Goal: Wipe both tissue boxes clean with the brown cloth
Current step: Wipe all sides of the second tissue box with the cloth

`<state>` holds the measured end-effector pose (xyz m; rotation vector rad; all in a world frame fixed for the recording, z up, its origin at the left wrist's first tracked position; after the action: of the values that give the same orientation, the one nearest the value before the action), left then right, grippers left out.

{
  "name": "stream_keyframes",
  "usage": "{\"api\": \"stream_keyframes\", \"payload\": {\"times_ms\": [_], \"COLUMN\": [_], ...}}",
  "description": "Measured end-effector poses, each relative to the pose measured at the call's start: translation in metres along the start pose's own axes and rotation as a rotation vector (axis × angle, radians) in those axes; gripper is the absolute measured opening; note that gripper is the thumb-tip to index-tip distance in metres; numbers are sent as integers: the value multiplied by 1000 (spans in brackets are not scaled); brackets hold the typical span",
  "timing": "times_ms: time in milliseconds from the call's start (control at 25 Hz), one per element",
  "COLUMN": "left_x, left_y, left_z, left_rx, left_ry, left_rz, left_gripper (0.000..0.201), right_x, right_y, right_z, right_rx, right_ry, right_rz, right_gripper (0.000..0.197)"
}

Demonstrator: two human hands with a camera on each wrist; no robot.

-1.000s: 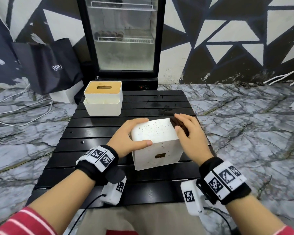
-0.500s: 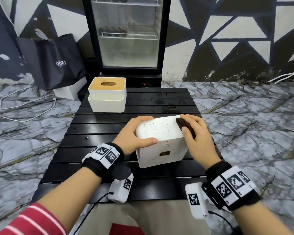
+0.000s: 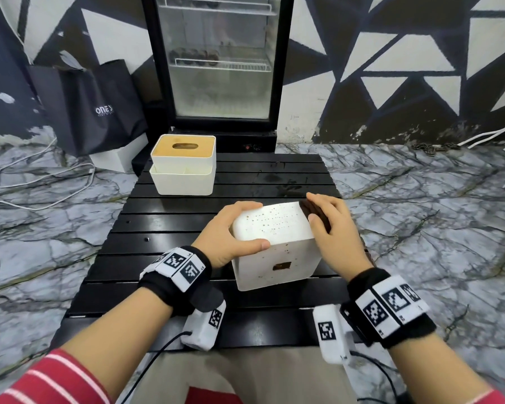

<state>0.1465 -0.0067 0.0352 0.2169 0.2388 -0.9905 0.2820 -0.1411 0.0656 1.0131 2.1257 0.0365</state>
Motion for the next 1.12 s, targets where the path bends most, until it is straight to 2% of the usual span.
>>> {"api": "stream_keyframes", "payload": {"times_ms": [120, 240, 360, 480, 600, 760, 880, 960, 1040, 1120], "left_x": [-1, -1, 1, 1, 0, 0, 1, 2, 1, -1], "left_y": [1, 1, 2, 2, 2, 2, 1, 1, 1, 1], "left_z": [-1, 1, 2, 3, 2, 4, 3, 4, 4, 3], "left_rx": [7, 17, 11, 14, 11, 7, 5, 15, 17, 13], "left_ry": [-2, 3, 14, 24, 19, 21, 21, 33, 37, 36], "left_rz": [-5, 4, 8, 8, 3, 7, 27, 36, 39, 35], "left_gripper": [61, 62, 62, 62, 60, 59, 61, 62, 62, 62], "right_x": [-4, -3, 7, 13, 6, 2, 14, 15, 12, 9], "right_y": [-14, -1, 16, 5, -13, 6, 14, 4, -5, -5], "right_z": [3, 1, -13, -33, -31, -13, -25, -37, -40, -34], "right_rx": [-28, -20, -43, -161, -267, -154, -106, -163, -227, -228], "right_ry": [52, 10, -306, -525, -471, -256, -467, -597, -578, -494], "right_rz": [7, -46, -82, -11, -5, -108, -94, -29, -13, -59], "right_gripper": [39, 38, 39, 39, 40, 38, 40, 41, 40, 40]}}
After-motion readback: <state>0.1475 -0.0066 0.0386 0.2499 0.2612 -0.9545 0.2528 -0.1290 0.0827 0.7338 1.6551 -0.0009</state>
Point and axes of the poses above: each hand's wrist, its own y-axis towards the middle knuckle, its own x-axis out of the palm, z = x × y, the point moved 9 cm from there along y, towards the middle knuckle, and after that the axes turned 7 degrees about -y, right-handed, at the moved point
